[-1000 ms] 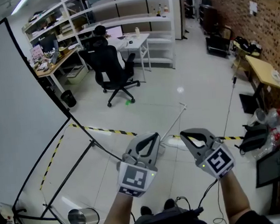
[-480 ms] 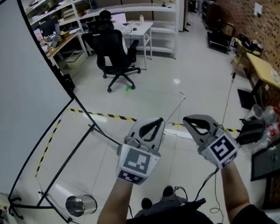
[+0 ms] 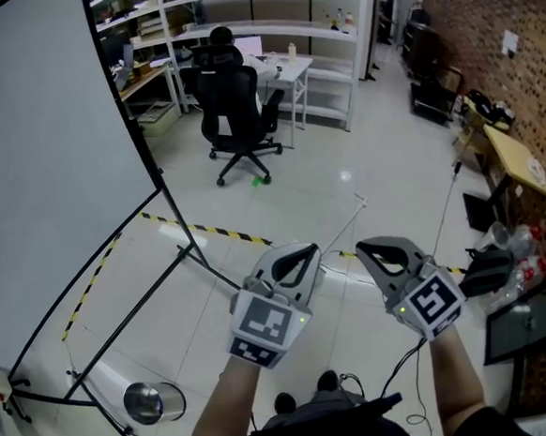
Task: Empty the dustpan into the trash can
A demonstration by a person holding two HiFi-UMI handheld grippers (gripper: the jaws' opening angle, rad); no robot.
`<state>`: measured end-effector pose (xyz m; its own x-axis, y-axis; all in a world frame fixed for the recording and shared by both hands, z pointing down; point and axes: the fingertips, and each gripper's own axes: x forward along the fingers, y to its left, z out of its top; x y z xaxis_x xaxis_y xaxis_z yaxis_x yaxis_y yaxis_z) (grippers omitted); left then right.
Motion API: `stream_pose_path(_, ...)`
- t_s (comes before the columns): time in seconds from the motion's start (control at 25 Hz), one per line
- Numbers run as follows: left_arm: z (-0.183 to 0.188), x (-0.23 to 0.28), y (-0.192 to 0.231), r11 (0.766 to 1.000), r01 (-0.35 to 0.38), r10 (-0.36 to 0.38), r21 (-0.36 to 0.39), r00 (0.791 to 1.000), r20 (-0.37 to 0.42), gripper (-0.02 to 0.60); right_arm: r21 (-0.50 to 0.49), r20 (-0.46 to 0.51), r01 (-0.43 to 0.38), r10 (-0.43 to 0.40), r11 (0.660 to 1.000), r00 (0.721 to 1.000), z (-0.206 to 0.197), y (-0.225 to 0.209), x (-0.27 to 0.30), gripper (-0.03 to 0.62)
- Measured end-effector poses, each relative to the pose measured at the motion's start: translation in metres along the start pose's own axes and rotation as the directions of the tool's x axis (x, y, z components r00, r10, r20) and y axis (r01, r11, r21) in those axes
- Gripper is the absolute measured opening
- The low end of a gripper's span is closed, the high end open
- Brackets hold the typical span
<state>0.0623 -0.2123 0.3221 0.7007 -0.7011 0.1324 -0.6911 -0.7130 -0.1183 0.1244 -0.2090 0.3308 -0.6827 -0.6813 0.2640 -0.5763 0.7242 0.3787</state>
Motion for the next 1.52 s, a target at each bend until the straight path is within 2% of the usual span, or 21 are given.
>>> stream_pose_path(0.28,0.002,-0.01,-0.011,0.999,0.041,-0.041,0.0,0.998,0.04,-0.002,-0.006,-0.042,0.034,-0.035,0.999,0.998,-0.003,0.014,-0.015,0.006)
stream_pose_path(0.64,0.005,-0.011,-0.034,0.991,0.124,-0.12,-0.039,0.989,0.087,-0.002,0.012,-0.127,0.101,-0.099,0.995,0.987,-0.017,0.023,-0.048,0.006)
stream_pose_path(1.0,0.003,0.009,-0.082,0.958,0.273,-0.264,-0.088,0.959,0.106,-0.002,0.055,-0.158,0.196,-0.185,0.979,0.97,-0.034,0.018,-0.093,0.006)
stream_pose_path(1.32,0.022,0.033,-0.117,0.957,0.289,-0.287,-0.022,0.955,0.081,-0.002,0.082,-0.14,0.255,-0.242,0.964,0.96,-0.047,0.001,-0.138,0.006)
stream_pose_path(1.52,0.037,0.055,-0.149,0.966,0.256,-0.249,-0.046,0.961,0.121,-0.002,0.117,-0.127,0.284,-0.269,0.952,0.955,-0.067,-0.01,-0.181,0.006)
